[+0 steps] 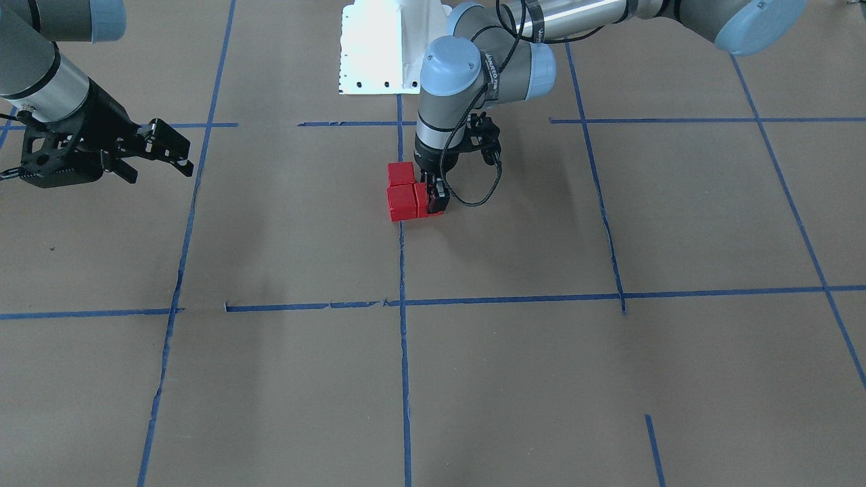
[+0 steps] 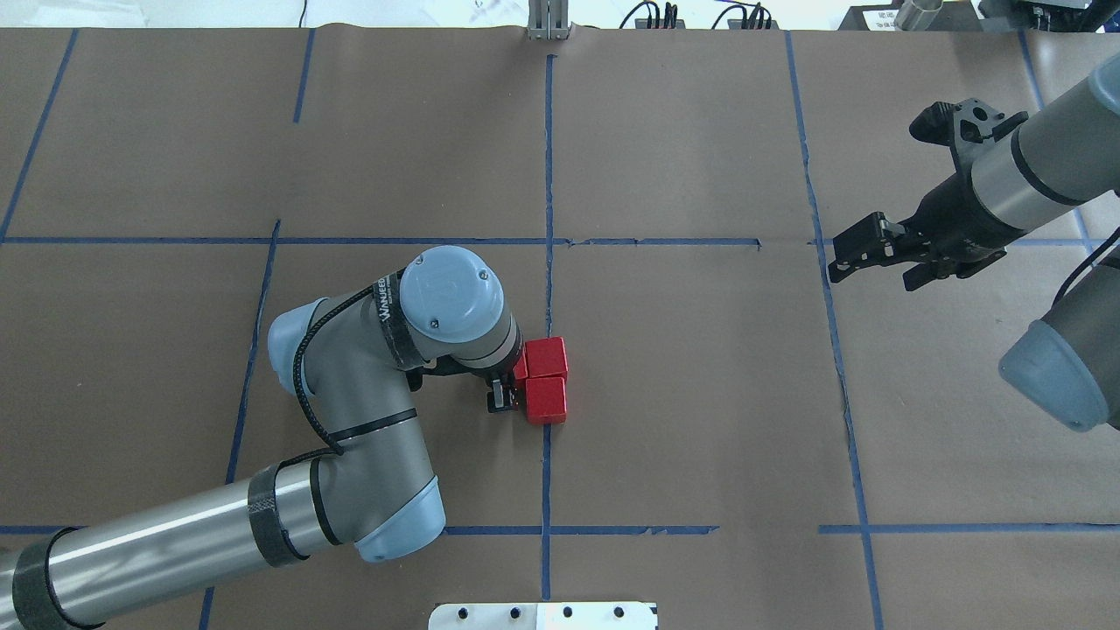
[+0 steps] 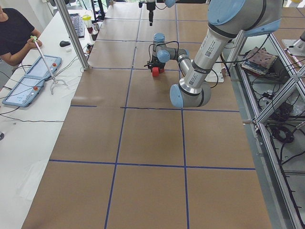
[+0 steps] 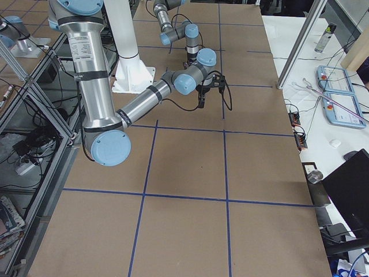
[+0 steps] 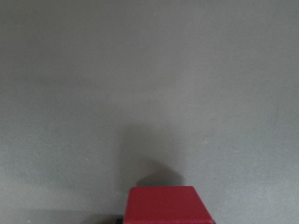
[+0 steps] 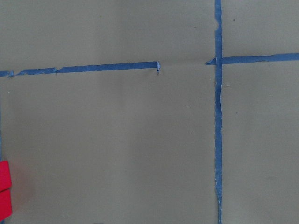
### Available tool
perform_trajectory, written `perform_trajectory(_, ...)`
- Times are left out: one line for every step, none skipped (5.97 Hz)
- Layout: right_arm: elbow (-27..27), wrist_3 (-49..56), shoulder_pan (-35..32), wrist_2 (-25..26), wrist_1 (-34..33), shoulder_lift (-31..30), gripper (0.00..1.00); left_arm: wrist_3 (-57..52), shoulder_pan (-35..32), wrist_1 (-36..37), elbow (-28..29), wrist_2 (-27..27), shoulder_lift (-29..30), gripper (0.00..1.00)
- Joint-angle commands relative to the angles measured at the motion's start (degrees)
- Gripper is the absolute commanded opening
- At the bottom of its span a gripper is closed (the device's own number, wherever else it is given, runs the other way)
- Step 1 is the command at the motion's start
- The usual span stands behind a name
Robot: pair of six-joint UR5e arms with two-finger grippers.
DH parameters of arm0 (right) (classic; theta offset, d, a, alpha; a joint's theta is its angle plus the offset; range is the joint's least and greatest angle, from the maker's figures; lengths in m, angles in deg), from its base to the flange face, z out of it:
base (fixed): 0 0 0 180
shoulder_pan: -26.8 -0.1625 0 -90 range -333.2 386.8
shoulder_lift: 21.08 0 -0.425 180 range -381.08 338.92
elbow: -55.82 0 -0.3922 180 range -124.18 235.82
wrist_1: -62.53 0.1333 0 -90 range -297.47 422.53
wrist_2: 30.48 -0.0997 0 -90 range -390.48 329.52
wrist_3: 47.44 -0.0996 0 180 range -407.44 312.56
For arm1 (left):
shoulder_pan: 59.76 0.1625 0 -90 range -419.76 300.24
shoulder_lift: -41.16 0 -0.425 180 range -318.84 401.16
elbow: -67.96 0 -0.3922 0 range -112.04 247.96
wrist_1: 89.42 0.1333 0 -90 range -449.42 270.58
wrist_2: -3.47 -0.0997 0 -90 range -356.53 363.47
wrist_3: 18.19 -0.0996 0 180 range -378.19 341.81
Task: Form red blocks into L shape at center
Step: 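Set the red cube beside the farther cube of the column and release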
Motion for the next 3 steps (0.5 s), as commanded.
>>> perform_trajectory(0.00, -0.06, 0.00, 0.06, 0.00, 0.00, 1.00, -0.11, 0.00, -0.02, -0.10, 0.02, -0.14, 1.00)
perform_trajectory(0.00, -0.06, 0.00, -0.02, 0.00, 0.00, 1.00, -0.29, 0.00, 0.07, -0.36, 0.55, -0.14, 1.00)
perform_trajectory(-0.09, 0.03, -0.09, -0.28, 0.00, 0.17, 1.00, -3.07, -1.04, 0.42, -2.01, 2.90, -0.40, 1.00)
